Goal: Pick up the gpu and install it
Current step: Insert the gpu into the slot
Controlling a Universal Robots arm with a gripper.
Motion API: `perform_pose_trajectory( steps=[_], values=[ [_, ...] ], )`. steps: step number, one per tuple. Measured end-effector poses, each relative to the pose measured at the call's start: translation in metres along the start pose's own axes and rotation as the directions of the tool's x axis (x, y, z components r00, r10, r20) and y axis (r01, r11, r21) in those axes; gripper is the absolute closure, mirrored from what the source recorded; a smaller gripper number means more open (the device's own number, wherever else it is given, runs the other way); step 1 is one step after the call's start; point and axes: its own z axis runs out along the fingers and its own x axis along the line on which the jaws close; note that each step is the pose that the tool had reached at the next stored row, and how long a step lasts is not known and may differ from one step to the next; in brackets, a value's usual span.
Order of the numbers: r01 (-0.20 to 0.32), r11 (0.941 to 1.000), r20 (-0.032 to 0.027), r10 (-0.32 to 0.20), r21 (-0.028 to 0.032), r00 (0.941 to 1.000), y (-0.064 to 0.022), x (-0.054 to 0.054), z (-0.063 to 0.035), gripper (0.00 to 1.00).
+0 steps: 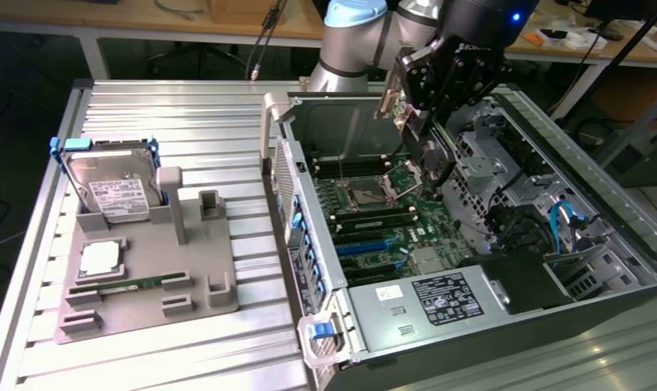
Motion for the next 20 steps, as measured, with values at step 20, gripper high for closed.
perform_pose_trajectory(
  steps=[20],
  values=[
    [0.069, 0.9976, -0.0027, -0.069, -0.0019, 0.9976, 0.0014, 0.0, 0.0, 0.73]
  ],
)
